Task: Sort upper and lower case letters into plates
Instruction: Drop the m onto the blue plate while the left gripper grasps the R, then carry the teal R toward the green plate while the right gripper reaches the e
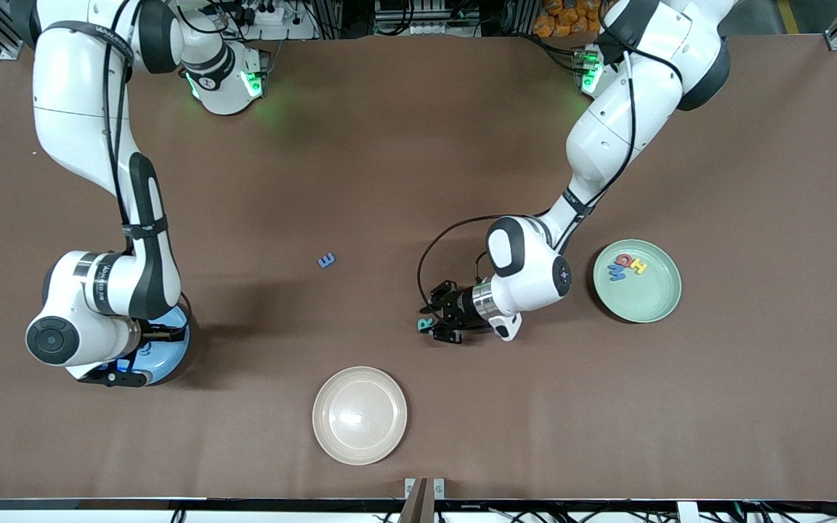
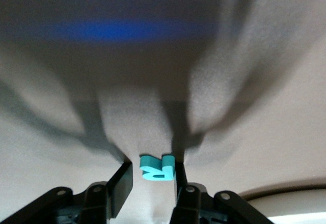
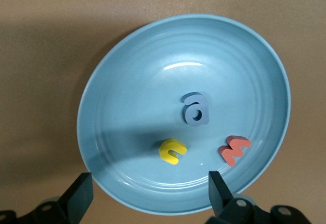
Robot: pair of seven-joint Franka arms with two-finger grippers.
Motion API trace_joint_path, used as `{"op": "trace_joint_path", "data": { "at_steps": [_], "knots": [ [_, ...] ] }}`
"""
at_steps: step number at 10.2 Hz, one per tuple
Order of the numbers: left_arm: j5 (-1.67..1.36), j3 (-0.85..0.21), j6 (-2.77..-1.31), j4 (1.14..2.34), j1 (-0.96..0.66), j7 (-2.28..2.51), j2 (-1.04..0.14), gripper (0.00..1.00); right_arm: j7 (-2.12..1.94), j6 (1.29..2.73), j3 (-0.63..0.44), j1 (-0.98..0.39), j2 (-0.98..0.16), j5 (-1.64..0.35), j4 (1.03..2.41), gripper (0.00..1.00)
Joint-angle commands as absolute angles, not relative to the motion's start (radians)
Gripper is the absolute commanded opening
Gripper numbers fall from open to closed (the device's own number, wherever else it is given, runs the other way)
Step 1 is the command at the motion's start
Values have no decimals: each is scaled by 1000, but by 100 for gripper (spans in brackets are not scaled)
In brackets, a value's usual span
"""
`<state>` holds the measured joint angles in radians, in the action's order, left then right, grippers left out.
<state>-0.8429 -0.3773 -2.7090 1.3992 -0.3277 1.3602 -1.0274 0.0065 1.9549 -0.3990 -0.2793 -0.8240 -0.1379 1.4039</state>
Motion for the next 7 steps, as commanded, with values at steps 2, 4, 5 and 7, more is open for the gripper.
{"op": "trace_joint_path", "data": {
  "at_steps": [2,4,5,7],
  "knots": [
    [-822,-370,-2704,1404,-331,1347,-1040,29,18,1947,-402,-282,-816,-149,1404,100],
    [-822,-368,-2704,1404,-333,1348,-1039,28,18,1947,-402,-282,-816,-149,1404,100],
    [-822,-370,-2701,1404,-328,1350,-1032,27,17,1947,-402,-282,-816,-149,1404,100],
    [-824,-370,-2678,1404,-325,1353,-1023,22,20,1945,-402,-290,-815,-150,1404,100]
  ]
}}
